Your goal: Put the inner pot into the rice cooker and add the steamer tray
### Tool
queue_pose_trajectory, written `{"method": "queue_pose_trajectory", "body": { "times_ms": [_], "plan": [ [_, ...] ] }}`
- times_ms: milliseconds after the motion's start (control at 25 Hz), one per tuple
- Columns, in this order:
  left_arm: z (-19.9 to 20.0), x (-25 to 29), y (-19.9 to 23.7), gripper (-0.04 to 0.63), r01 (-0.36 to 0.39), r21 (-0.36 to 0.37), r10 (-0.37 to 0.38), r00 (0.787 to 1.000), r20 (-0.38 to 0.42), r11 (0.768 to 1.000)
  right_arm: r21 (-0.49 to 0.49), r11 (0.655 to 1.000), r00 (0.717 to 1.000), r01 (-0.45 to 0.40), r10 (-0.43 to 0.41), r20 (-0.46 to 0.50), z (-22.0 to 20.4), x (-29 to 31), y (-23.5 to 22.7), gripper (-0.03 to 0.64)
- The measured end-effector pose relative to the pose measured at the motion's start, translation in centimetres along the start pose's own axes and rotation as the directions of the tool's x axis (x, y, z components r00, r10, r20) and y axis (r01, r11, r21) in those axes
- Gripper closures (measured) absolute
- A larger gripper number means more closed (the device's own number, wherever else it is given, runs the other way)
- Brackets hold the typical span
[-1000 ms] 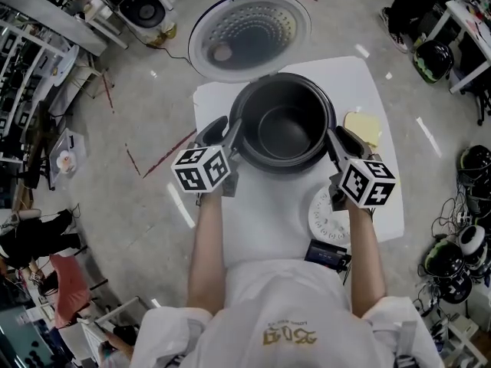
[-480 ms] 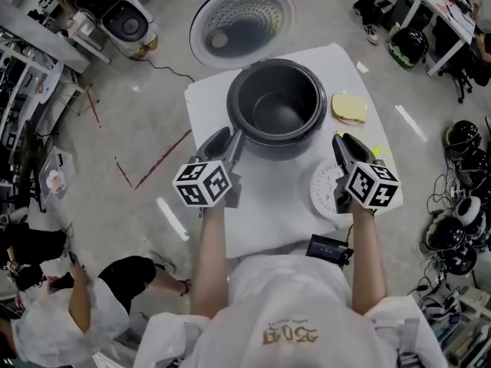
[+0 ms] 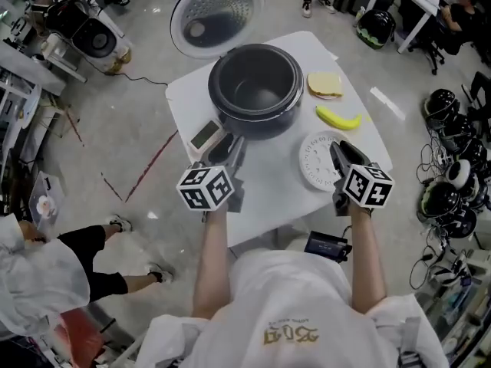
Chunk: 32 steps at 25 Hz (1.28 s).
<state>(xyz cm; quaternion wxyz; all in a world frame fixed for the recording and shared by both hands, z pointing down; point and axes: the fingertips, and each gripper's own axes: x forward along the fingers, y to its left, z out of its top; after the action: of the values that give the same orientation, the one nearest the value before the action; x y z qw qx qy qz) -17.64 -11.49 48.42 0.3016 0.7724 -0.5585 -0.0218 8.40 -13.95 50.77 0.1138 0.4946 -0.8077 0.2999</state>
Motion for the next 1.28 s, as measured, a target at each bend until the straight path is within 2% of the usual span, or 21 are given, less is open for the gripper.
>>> {"method": "queue_pose_trajectory", "body": {
  "times_ms": [280, 520, 920, 1280],
  "plan": [
    [-5.3, 2.5, -3.3, 0.439, 0.059, -0.004, -0.059, 0.991, -0.117, 0.998, 0.02, 0.997, 0.996, 0.074, -0.073, -0.047, -2.9, -3.0, -3.5, 0.49],
    [-10.6, 5.4, -6.3, 0.42, 0.073, -0.017, -0.075, 0.974, -0.212, 0.997, 0.003, 0.995, 0.99, 0.095, -0.094, -0.109, -5.5, -3.9, -8.2, 0.476],
    [-18.5, 10.6, -8.5, 0.411, -0.01, -0.063, -0.013, 0.938, -0.348, 0.998, -0.036, 0.998, 0.972, 0.059, -0.066, -0.227, -8.6, -1.9, -16.0, 0.471],
    [-21.6, 13.3, -8.4, 0.387, -0.073, -0.093, 0.028, 0.911, -0.41, 0.993, 0.002, 0.999, 0.958, 0.033, -0.031, -0.286, -9.8, 0.2, -19.7, 0.466]
  ]
}}
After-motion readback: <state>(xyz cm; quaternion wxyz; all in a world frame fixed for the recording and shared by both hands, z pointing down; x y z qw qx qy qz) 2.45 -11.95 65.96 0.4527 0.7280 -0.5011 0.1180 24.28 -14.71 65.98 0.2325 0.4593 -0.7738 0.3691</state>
